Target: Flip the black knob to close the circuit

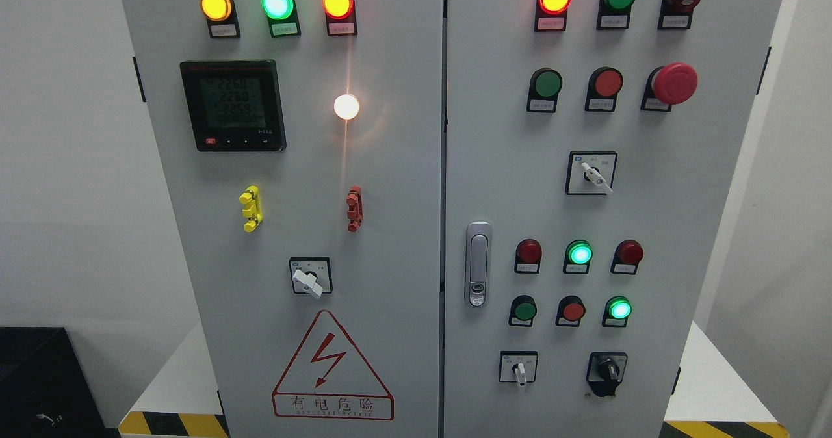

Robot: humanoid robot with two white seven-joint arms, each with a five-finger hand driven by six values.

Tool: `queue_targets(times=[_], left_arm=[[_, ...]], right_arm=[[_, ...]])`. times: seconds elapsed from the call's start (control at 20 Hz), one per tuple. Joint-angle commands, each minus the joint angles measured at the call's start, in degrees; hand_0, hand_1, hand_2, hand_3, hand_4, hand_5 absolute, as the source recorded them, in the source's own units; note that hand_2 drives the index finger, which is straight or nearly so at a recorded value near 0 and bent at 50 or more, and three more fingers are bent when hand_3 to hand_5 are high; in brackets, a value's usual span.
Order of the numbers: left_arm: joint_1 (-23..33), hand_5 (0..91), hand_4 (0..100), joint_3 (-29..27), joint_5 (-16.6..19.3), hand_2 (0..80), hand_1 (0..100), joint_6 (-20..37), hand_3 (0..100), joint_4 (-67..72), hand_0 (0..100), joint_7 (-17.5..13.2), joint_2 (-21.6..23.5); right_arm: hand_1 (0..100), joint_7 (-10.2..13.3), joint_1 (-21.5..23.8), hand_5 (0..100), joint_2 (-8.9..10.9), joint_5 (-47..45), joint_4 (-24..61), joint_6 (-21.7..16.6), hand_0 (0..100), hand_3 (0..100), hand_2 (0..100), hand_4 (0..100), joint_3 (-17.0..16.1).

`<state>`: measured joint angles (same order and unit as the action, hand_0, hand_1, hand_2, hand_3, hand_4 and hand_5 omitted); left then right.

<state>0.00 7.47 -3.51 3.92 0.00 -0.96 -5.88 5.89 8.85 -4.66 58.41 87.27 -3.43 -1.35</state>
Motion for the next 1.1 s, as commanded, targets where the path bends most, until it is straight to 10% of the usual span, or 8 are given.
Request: queue_targets(times=[0.0, 1.05], left_arm=[[1.2, 0.0, 0, 0.0, 0.0, 0.0, 56, 0.0, 0, -1.3, 12, 0.0, 0.0], [1.2, 0.0, 0, 0.0, 0.0, 0.0, 56, 0.0, 0, -1.3, 12, 0.0, 0.0]], right_arm=[[0, -1.4, -2.0, 100, -0.08, 1.1, 8.2, 1.1, 0, 100, 88, 91, -3.5], [0, -14.7, -13.3, 100, 0.97, 9.6, 13.0, 18.3, 0, 100, 87, 92, -3.5]])
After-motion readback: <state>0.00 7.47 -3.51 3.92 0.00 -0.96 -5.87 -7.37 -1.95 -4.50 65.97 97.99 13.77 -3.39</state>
